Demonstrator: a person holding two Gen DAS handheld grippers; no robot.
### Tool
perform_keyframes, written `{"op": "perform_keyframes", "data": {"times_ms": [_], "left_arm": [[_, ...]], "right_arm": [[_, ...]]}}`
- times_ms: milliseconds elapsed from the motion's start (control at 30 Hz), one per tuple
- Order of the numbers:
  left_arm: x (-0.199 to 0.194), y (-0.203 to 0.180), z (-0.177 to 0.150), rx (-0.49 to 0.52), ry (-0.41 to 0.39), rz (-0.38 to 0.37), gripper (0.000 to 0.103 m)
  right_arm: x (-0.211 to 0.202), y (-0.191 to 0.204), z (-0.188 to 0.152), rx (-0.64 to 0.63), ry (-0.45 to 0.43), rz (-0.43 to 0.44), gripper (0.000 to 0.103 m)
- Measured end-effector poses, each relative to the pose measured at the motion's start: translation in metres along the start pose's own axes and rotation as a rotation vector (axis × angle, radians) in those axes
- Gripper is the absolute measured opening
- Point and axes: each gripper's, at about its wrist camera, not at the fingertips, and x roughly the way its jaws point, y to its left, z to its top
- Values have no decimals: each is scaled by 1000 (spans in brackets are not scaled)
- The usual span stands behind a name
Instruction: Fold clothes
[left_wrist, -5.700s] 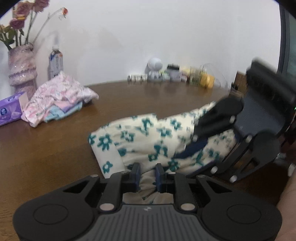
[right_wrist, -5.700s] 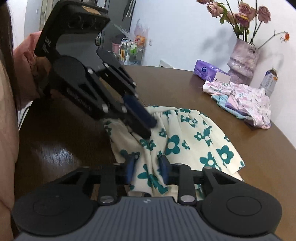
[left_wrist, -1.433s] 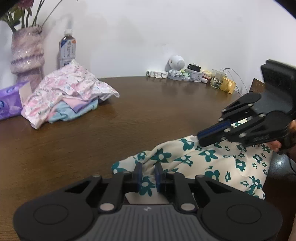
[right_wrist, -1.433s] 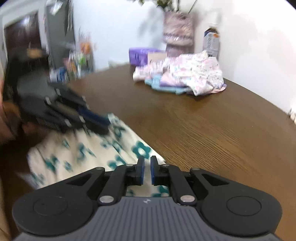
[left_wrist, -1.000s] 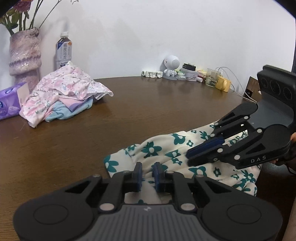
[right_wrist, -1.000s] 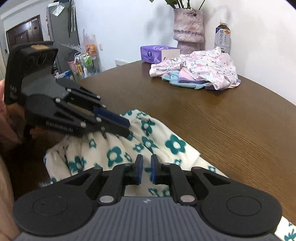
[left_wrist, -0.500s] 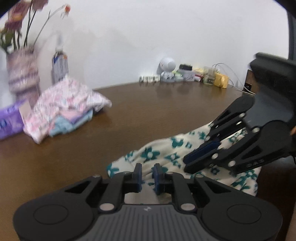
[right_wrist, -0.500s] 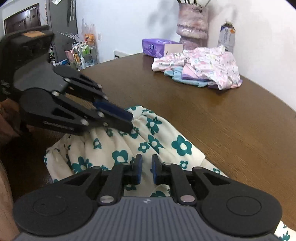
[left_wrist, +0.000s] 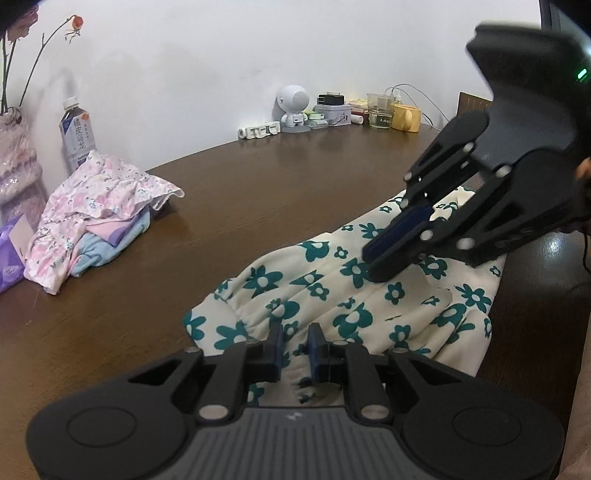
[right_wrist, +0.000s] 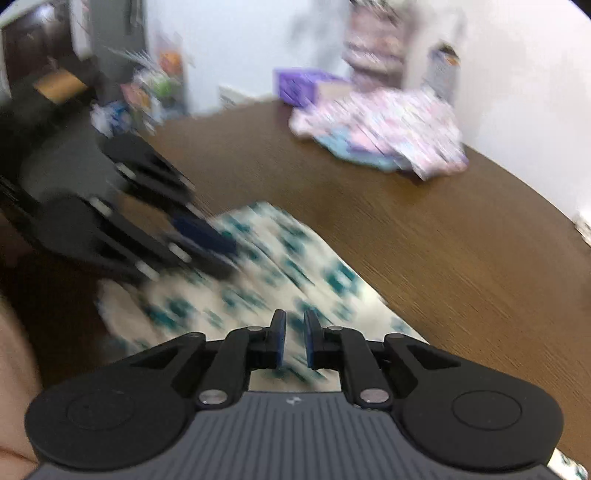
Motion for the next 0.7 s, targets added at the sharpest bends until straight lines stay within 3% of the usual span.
{"op": "perform_keyframes", "data": {"times_ms": [100, 233, 433, 500, 700], "left_arm": [[-10, 0, 0, -13, -38, 14, 15], [-40, 0, -3, -16, -79, 2, 15], [-31, -7, -12, 2, 27, 13, 14], [-27, -7, -13, -3, 28, 12, 14], [-26, -10, -16, 1, 14, 23, 13]], "right_arm": [[3, 16, 9, -48, -22, 63, 28], [10, 16, 4, -56, 10, 62, 27], [18, 17, -3, -78, 57, 49, 16], [10, 19, -3, -84, 50, 26, 15], [-9, 33, 5, -95, -28, 98, 17]]}}
